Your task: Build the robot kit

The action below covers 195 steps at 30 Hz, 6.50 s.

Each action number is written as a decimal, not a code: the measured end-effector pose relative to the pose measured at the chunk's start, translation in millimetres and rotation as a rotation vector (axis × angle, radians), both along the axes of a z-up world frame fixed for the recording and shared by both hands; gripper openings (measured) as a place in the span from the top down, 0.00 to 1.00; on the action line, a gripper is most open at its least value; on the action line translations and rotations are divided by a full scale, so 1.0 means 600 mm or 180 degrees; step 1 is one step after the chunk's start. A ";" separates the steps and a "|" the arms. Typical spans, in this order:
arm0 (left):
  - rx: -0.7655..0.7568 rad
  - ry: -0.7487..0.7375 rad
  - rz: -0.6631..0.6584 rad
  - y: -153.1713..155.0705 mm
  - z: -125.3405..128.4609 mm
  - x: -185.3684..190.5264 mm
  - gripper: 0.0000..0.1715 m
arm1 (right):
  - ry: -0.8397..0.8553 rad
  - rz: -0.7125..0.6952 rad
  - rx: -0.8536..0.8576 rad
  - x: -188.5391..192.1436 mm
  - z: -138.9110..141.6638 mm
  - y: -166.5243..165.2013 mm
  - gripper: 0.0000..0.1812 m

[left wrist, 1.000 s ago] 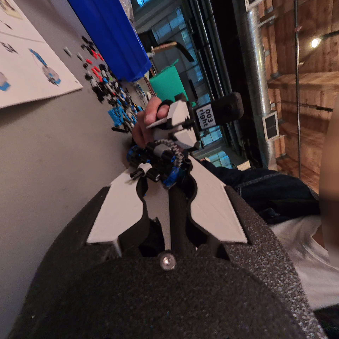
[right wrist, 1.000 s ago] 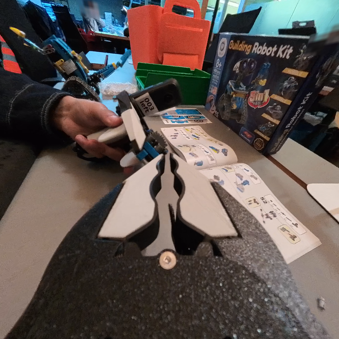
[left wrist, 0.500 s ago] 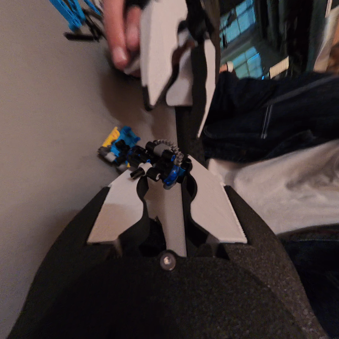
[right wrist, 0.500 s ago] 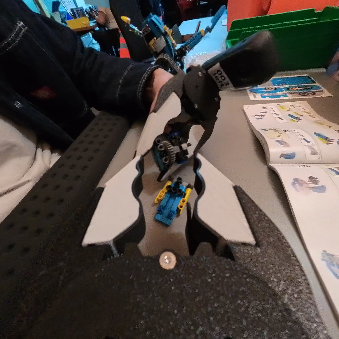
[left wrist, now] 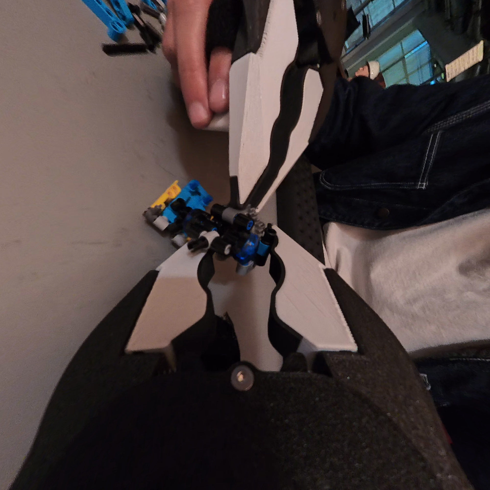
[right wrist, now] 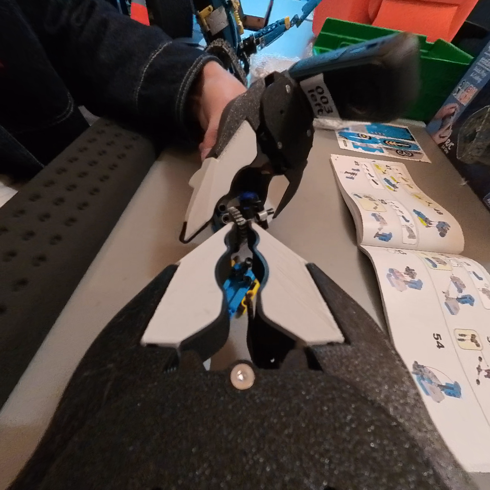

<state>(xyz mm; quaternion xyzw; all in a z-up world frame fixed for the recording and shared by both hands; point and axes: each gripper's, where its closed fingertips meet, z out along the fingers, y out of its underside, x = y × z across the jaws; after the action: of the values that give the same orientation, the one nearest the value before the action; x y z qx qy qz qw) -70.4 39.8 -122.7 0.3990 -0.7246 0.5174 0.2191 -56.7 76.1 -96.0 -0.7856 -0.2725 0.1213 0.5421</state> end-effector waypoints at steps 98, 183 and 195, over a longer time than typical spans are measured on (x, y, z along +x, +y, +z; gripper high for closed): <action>0.1716 -0.1626 0.1089 0.117 0.020 0.062 0.81 | 0.0300 -0.0606 -0.1258 0.074 -0.093 -0.051 0.93; 0.1516 -0.1787 0.1136 0.076 -0.010 0.086 0.96 | -0.0339 -0.0286 -0.0918 0.068 -0.098 -0.030 0.72; -0.1057 -0.1102 0.1422 0.027 0.147 0.041 0.52 | 0.1407 0.0419 0.0766 -0.002 0.120 -0.049 0.72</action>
<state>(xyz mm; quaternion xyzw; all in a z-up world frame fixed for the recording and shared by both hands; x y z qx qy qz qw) -45.9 56.2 -34.5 0.4129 -0.5514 0.7240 0.0358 -58.0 46.6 -24.2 -0.6505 -0.2104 0.2918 0.6689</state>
